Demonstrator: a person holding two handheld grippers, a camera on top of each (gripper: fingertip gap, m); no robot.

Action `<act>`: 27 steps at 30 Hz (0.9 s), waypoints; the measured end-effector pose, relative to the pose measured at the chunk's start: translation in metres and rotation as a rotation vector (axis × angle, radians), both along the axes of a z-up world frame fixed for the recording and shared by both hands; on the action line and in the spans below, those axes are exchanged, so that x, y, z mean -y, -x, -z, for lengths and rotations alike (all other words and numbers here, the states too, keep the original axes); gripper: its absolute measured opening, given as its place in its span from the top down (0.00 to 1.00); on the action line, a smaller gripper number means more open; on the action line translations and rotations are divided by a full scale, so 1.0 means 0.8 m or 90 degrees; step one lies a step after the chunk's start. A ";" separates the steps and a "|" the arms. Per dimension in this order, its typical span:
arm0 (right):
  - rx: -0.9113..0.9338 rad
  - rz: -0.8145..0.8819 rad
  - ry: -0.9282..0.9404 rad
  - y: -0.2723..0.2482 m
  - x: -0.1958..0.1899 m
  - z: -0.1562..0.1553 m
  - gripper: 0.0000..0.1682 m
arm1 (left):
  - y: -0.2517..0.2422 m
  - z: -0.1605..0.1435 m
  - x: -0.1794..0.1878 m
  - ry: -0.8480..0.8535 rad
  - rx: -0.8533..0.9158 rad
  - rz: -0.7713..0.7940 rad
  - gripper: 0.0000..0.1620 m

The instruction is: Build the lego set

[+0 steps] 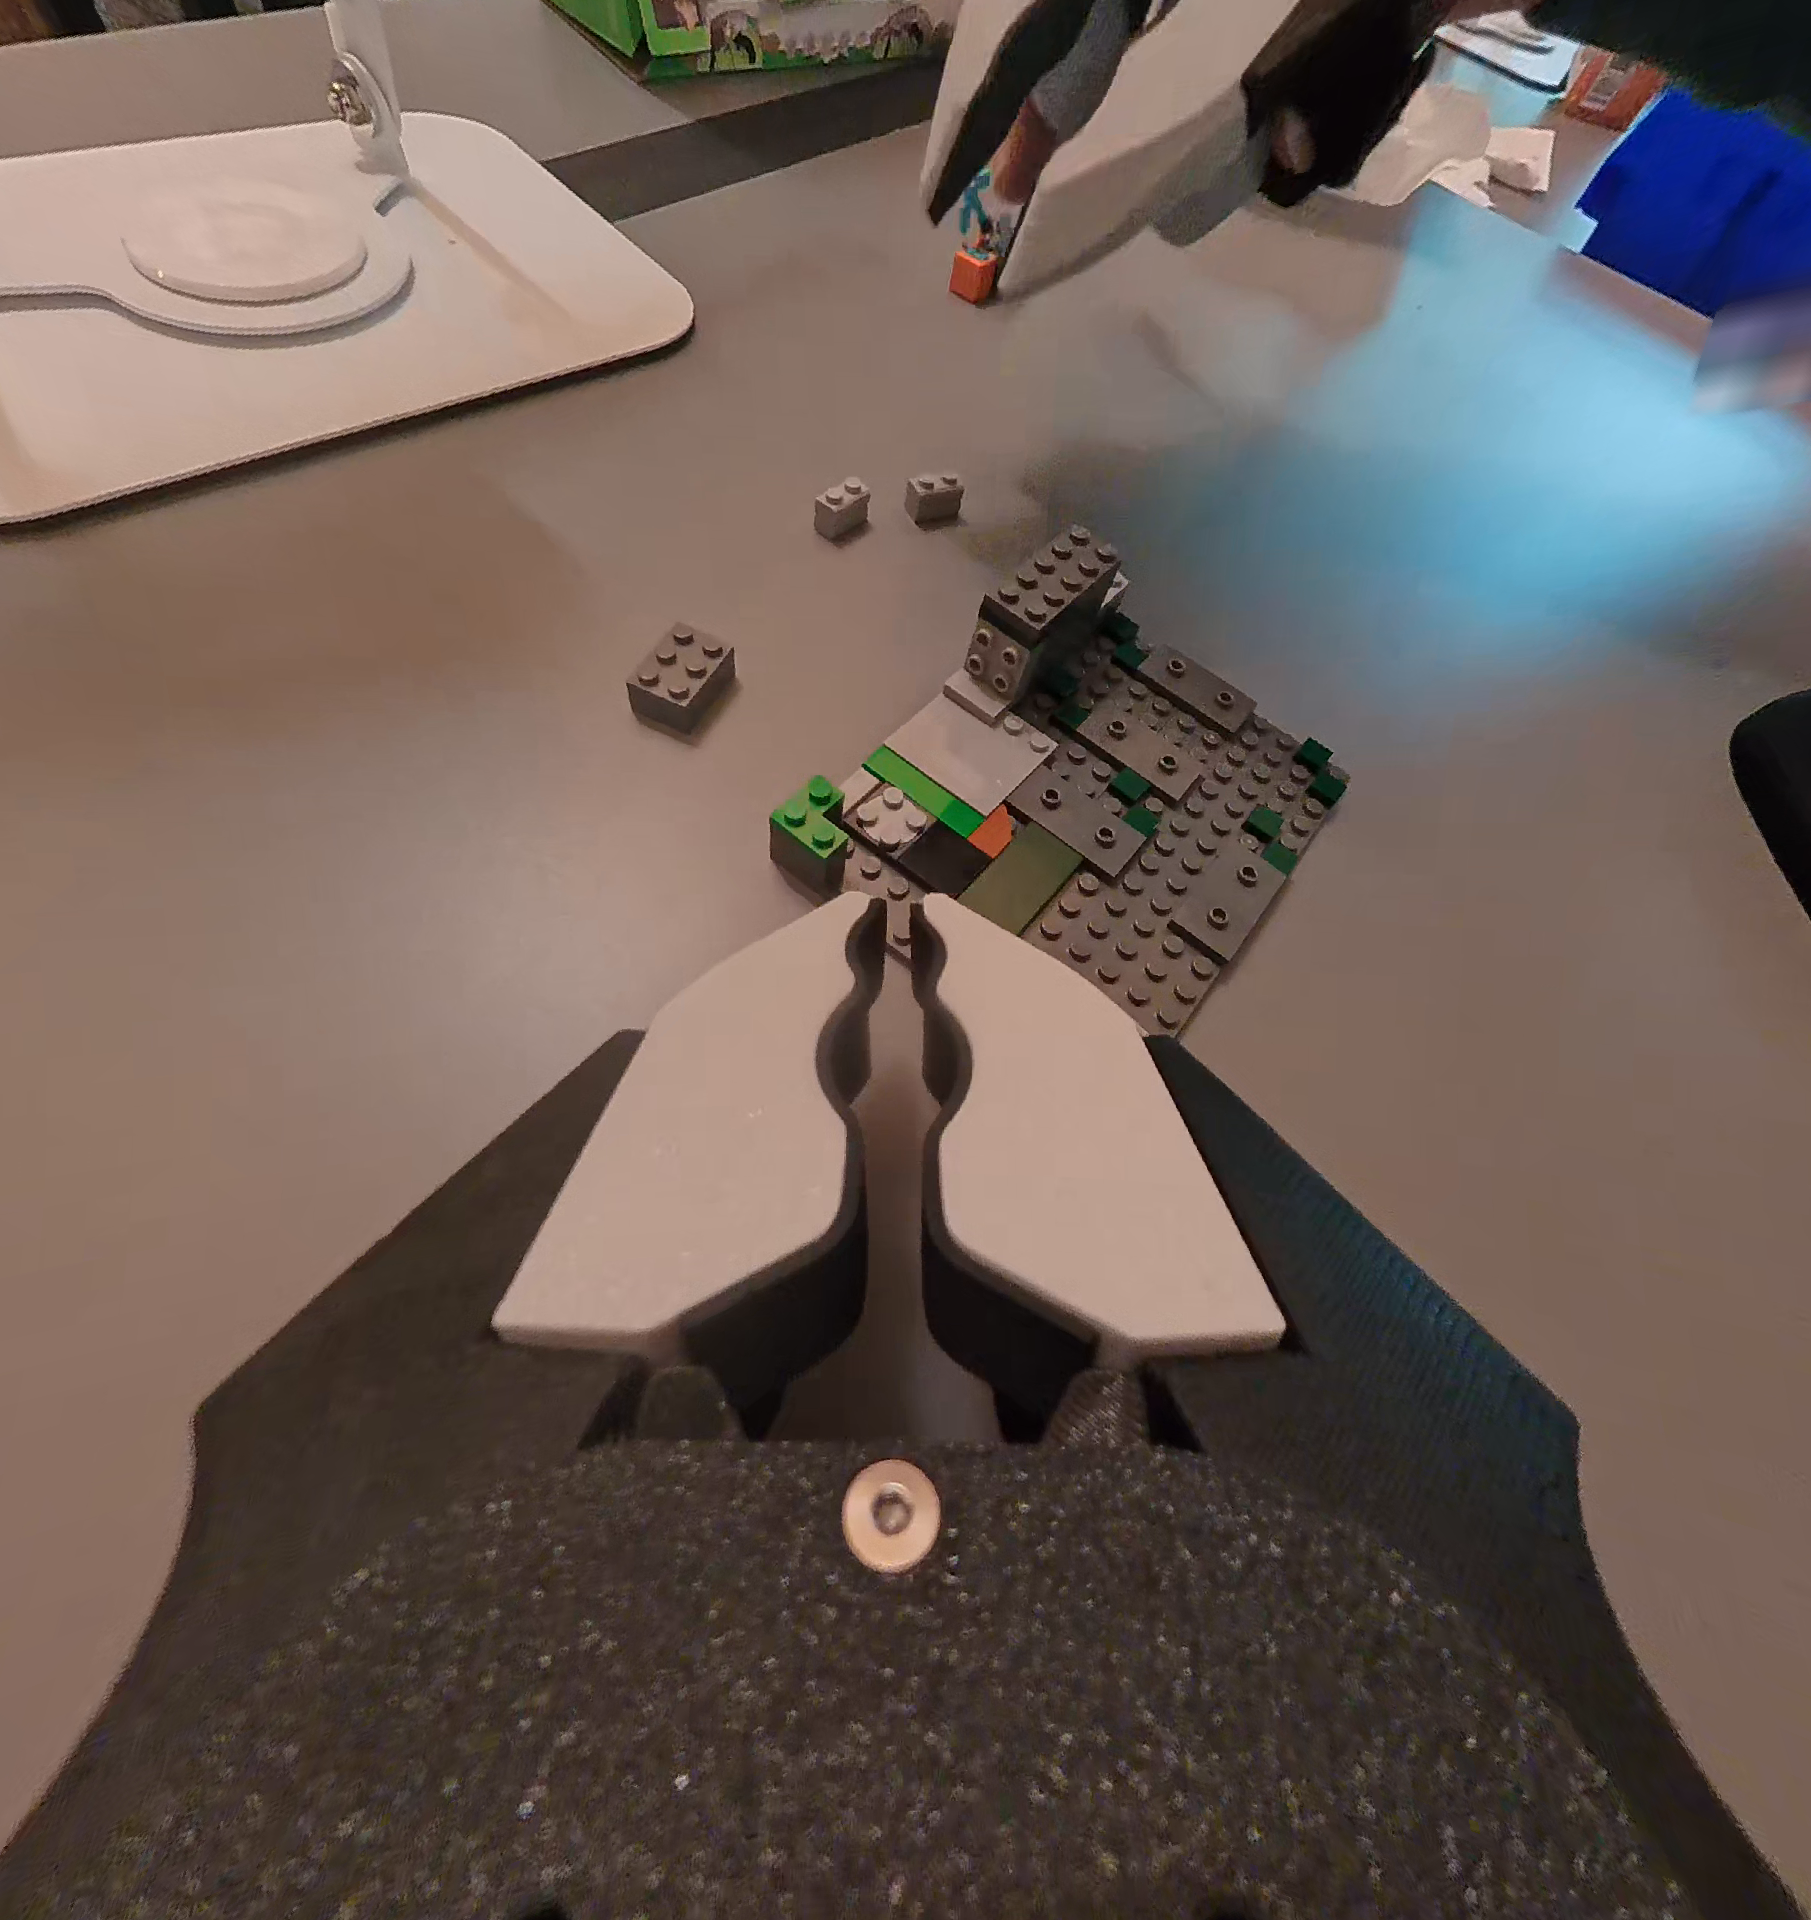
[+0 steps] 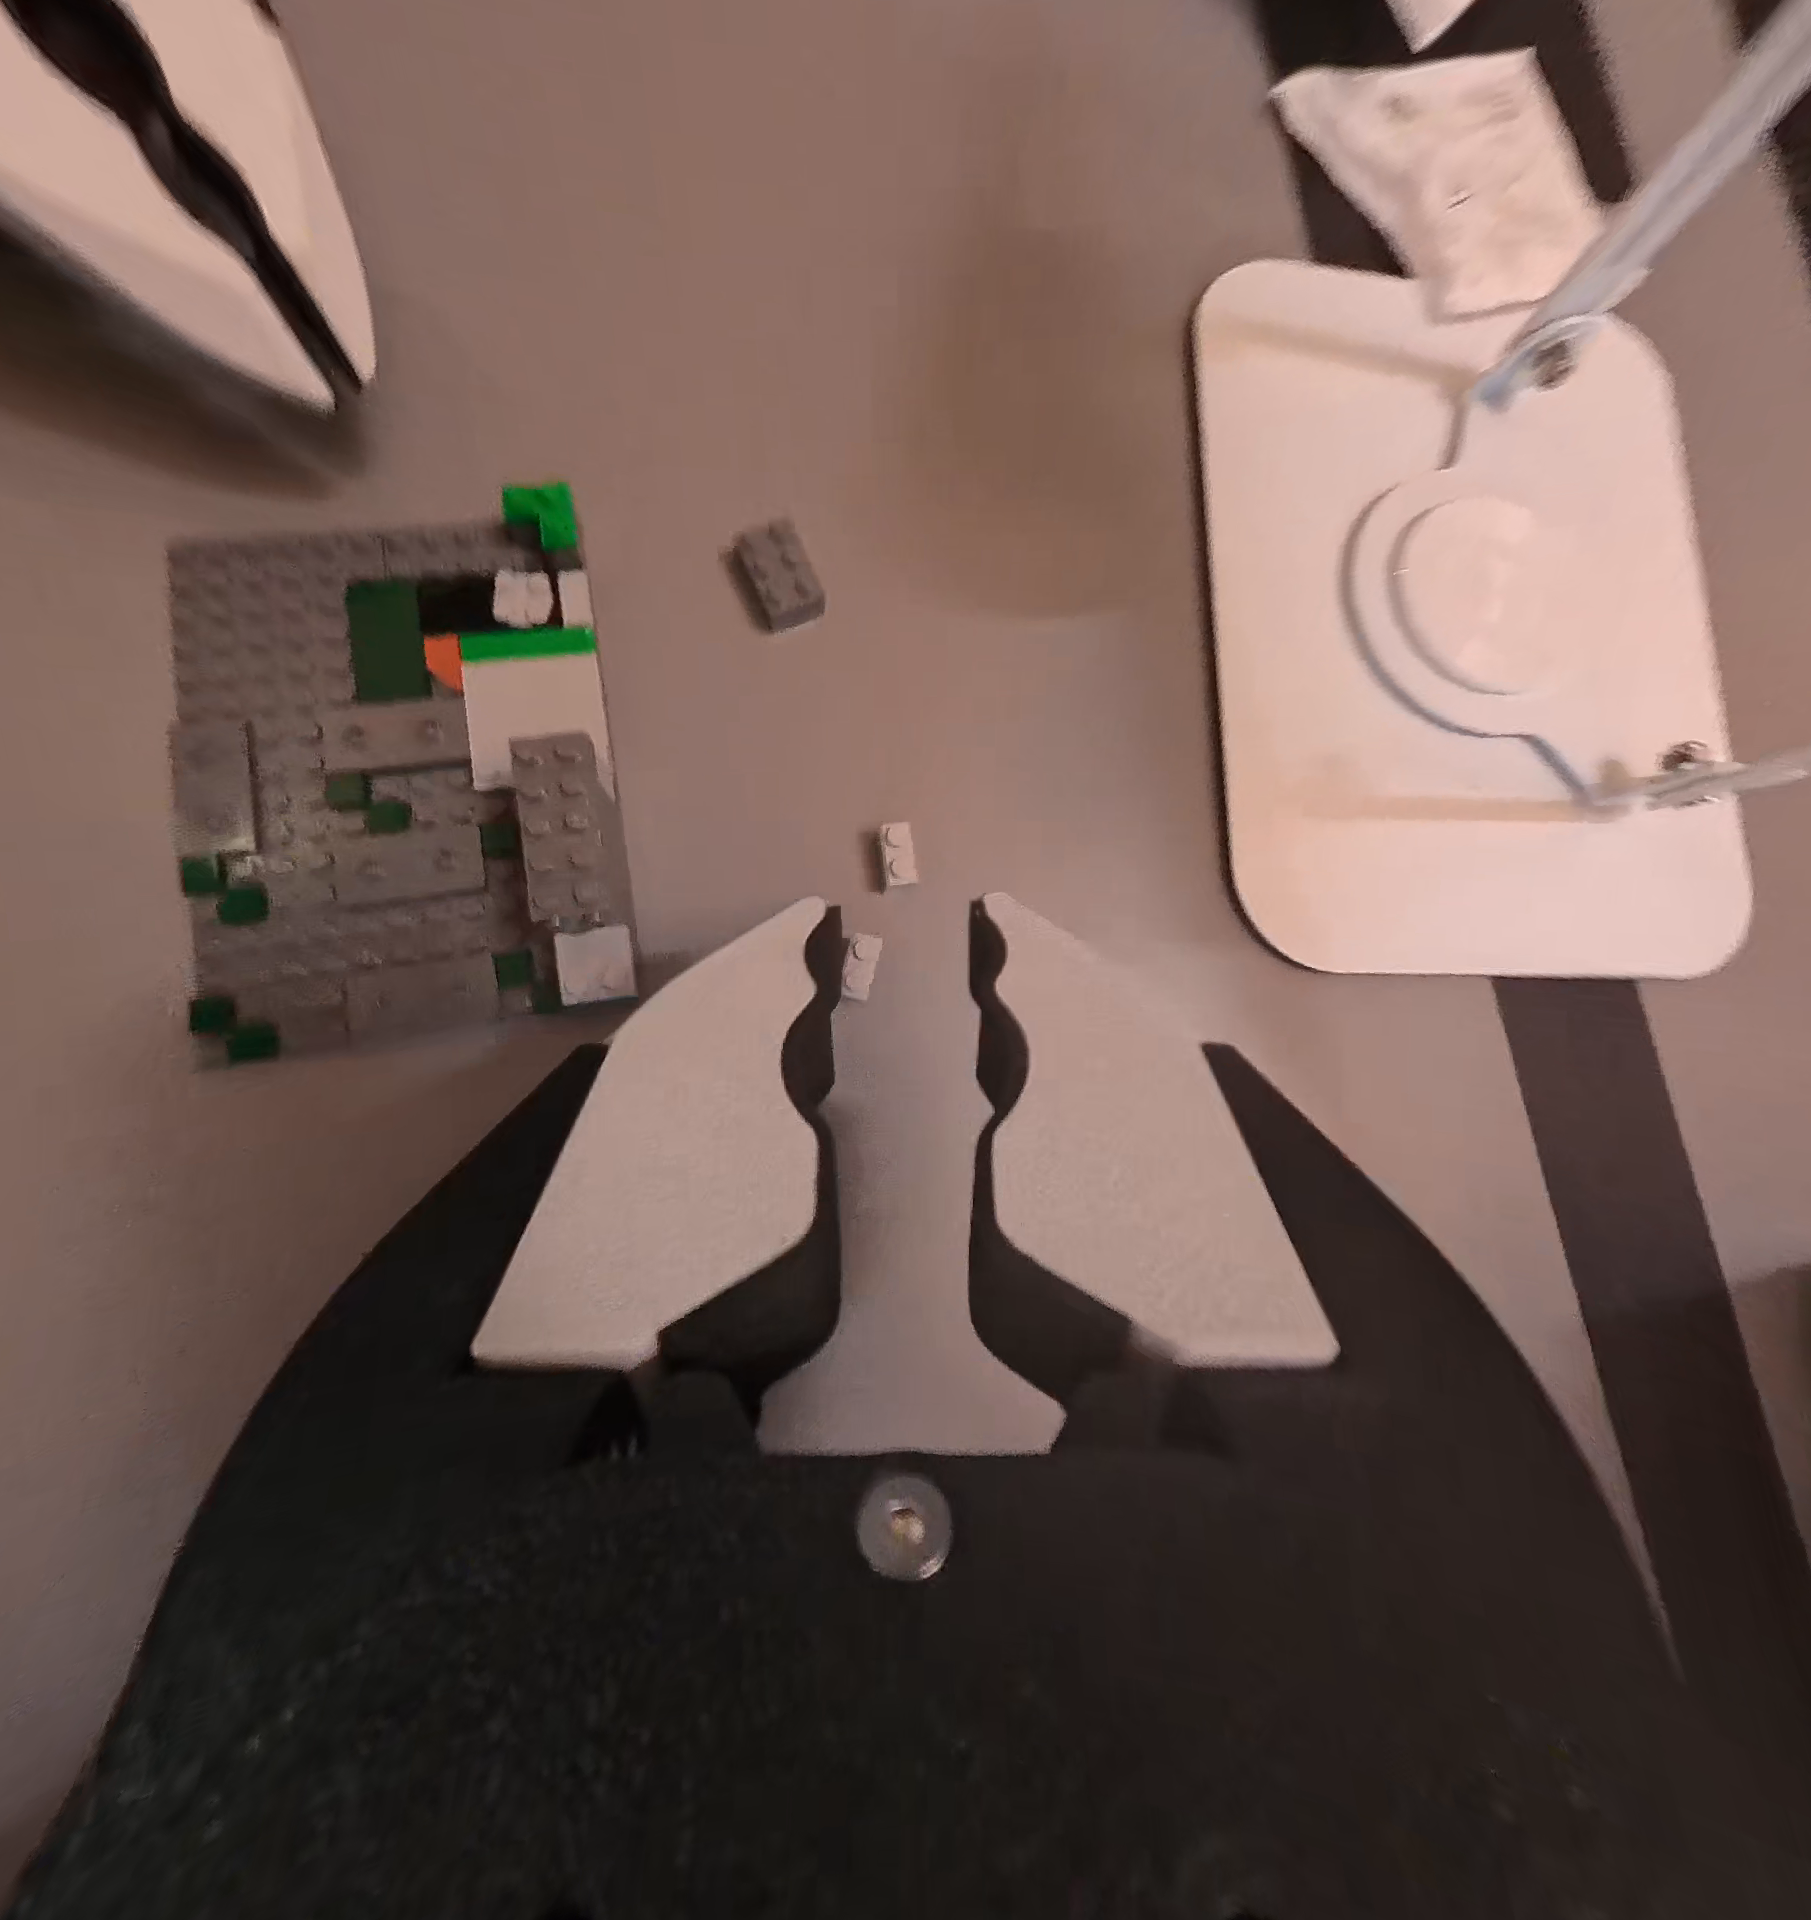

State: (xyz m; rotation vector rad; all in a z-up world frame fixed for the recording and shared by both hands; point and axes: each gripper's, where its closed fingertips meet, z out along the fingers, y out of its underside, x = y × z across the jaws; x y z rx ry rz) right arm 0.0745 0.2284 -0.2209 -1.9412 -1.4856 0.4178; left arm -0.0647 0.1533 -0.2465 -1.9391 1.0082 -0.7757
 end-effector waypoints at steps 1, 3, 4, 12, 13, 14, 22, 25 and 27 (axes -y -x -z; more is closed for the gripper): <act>-0.018 0.024 -0.009 -0.001 0.001 -0.007 0.86 | 0.000 -0.001 0.000 -0.003 0.000 0.000 0.98; -0.065 0.077 -0.024 -0.001 0.006 -0.020 0.85 | 0.000 -0.002 -0.001 -0.010 0.000 -0.002 0.98; -0.097 0.104 -0.031 0.000 0.010 -0.027 0.85 | 0.001 -0.003 -0.002 -0.017 0.000 -0.005 0.98; -0.343 0.281 -0.013 0.025 0.052 -0.057 0.87 | 0.000 -0.016 -0.009 -0.088 -0.010 -0.024 1.00; -0.360 0.292 -0.009 0.031 0.055 -0.058 0.87 | -0.001 -0.018 -0.011 -0.097 -0.009 -0.027 1.00; -0.372 0.298 -0.010 0.036 0.058 -0.059 0.87 | -0.002 -0.022 -0.013 -0.106 -0.010 -0.030 1.00; -0.387 0.300 -0.104 0.049 0.050 -0.069 0.88 | -0.020 -0.064 -0.057 -0.164 0.014 -0.084 1.00; -0.408 0.329 -0.123 0.036 0.048 -0.068 0.88 | -0.014 -0.061 -0.084 -0.162 0.027 -0.137 1.00; -0.411 0.350 -0.141 0.026 0.045 -0.066 0.88 | -0.008 -0.059 -0.097 -0.156 0.044 -0.167 1.00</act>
